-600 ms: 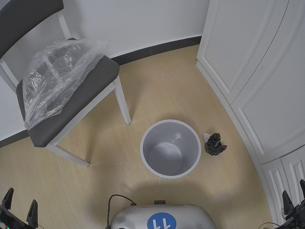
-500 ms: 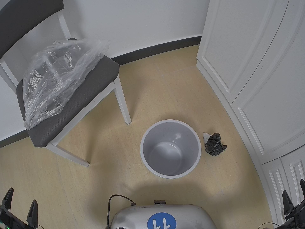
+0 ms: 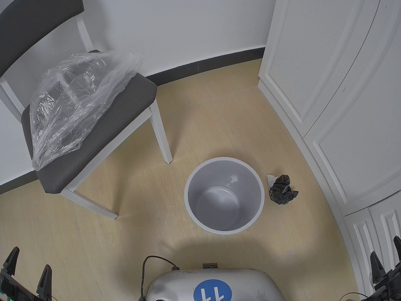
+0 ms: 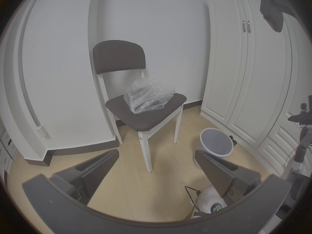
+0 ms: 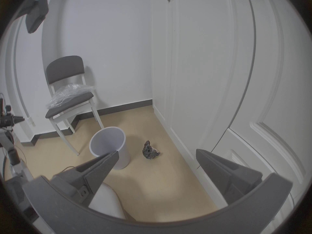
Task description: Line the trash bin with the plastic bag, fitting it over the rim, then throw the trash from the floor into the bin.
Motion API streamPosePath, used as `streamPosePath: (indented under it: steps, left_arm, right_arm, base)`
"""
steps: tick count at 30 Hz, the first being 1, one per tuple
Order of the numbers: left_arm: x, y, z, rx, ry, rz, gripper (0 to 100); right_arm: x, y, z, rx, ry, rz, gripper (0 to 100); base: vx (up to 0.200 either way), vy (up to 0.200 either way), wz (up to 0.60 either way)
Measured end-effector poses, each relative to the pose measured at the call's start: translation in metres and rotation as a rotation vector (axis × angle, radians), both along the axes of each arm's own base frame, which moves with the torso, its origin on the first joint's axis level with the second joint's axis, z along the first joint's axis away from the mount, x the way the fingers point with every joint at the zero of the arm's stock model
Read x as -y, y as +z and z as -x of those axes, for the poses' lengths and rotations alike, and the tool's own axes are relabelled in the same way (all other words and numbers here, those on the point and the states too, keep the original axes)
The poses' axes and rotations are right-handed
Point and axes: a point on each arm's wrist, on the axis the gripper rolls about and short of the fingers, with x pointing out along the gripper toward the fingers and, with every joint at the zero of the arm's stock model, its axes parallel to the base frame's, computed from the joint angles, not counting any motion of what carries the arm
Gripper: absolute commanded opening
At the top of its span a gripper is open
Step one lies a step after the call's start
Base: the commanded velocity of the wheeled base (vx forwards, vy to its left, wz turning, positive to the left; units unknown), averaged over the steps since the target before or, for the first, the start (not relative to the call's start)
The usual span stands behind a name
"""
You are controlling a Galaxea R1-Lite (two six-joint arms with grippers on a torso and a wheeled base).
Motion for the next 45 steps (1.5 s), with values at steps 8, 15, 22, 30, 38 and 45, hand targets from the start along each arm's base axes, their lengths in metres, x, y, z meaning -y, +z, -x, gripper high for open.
streamPosePath:
  steps: [8, 15, 22, 30, 38, 45]
  left_arm:
    - [0.001, 0.025, 0.006, 0.147, -0.040, 0.112, 100]
    - [0.001, 0.059, 0.014, 0.182, -0.074, 0.111, 100]
    - [0.000, 0.093, -0.004, 0.097, -0.027, -0.022, 100]
    - [-0.001, 0.117, -0.054, -0.079, 0.050, -0.227, 100]
    - [-0.004, 0.128, -0.112, -0.176, 0.135, -0.317, 100]
    - [-0.018, 0.130, -0.158, -0.198, 0.236, -0.348, 100]
  right_arm:
    - [0.000, 0.010, 0.001, 0.075, 0.017, -0.019, 100]
    - [-0.003, 0.070, 0.009, 0.232, 0.075, -0.017, 100]
    - [-0.002, 0.129, -0.016, 0.220, 0.069, -0.051, 100]
    - [0.000, 0.166, -0.064, 0.170, 0.032, -0.132, 100]
    - [0.000, 0.170, -0.087, 0.128, 0.032, -0.161, 100]
    - [-0.001, 0.170, -0.093, 0.115, 0.034, -0.170, 100]
  base:
    - [0.000, 0.000, 0.00]
    - [0.000, 0.000, 0.00]
    - [0.000, 0.000, 0.00]
    - [0.000, 0.000, 0.00]
    - [0.000, 0.000, 0.00]
    - [0.000, 0.000, 0.00]
